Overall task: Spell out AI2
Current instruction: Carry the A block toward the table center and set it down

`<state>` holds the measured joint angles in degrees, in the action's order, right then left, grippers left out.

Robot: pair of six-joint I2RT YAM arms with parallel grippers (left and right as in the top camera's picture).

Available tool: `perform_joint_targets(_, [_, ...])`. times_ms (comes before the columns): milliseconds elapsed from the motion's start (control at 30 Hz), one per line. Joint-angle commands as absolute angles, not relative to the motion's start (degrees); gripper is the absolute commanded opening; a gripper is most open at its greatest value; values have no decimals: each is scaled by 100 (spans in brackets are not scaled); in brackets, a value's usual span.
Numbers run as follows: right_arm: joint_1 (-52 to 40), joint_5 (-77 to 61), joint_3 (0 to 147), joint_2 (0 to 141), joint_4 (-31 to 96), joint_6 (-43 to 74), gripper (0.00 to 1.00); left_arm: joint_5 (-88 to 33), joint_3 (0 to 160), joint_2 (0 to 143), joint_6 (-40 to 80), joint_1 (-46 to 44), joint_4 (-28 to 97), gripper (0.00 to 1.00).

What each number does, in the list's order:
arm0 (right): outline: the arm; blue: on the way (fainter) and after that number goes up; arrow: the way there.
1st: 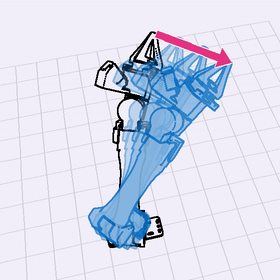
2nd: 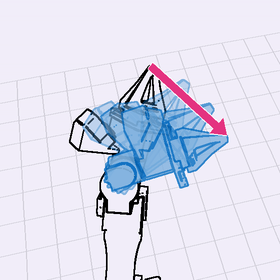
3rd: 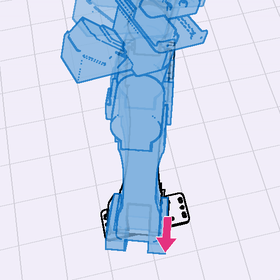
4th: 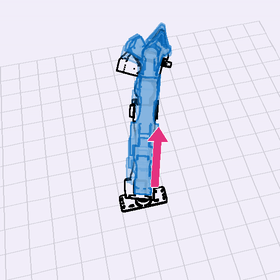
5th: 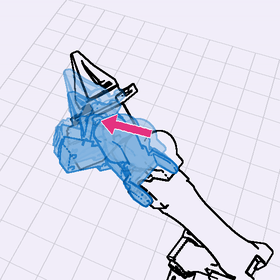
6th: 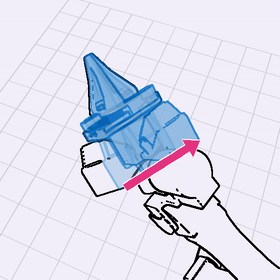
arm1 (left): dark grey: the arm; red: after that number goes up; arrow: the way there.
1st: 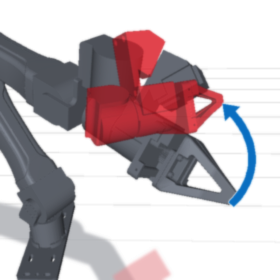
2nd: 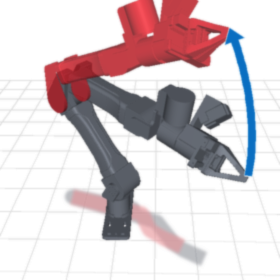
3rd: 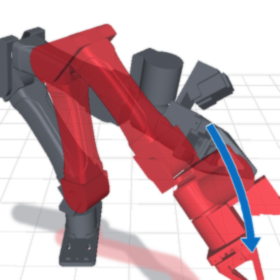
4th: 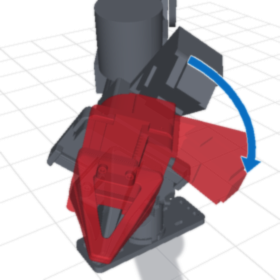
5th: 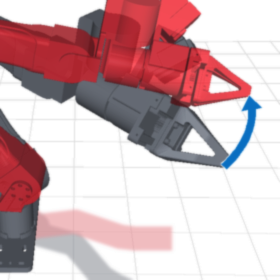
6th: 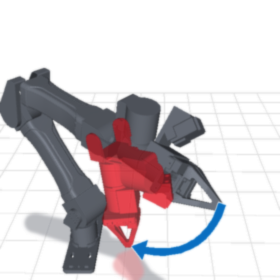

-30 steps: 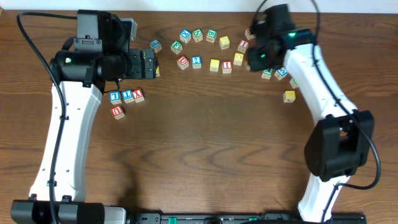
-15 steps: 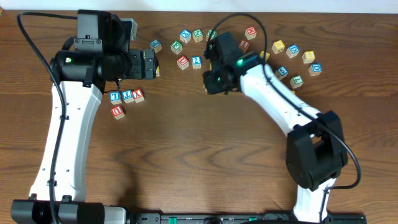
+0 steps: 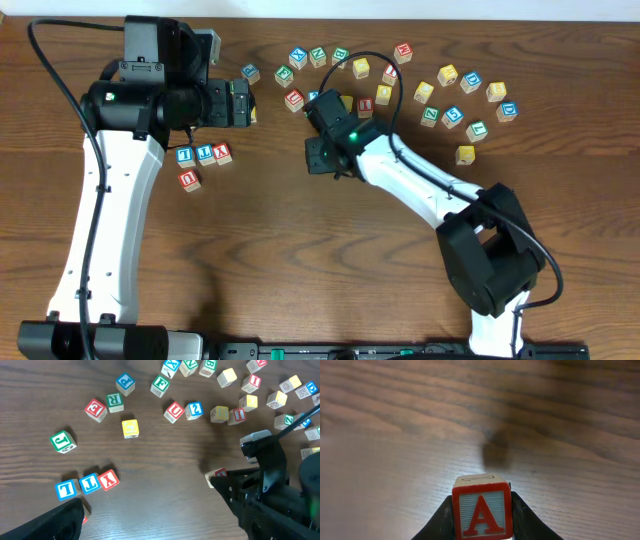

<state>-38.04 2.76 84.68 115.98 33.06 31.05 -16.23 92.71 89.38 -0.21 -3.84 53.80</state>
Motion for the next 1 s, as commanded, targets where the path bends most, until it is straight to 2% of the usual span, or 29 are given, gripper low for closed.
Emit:
perform_joint_targets(0, [-4023,974,8418,11574,3201,3470,24,-1627,9397,9024,-16,-360,5395,99])
perform_joint_targets(467, [-4344,1313,8418,12164,2379,3527,29,-1627,9397,9024,-16,-360,5395,99])
perform_joint_targets(633, [-4351,1767,8418,12213,2357,3730,29,-1627,9397,9024,-16,-360,5395,99])
perform_joint_targets(967, [-4362,1623,8418,12291,2445,3922,30,-1627,9397,9024,-16,-360,5395,99])
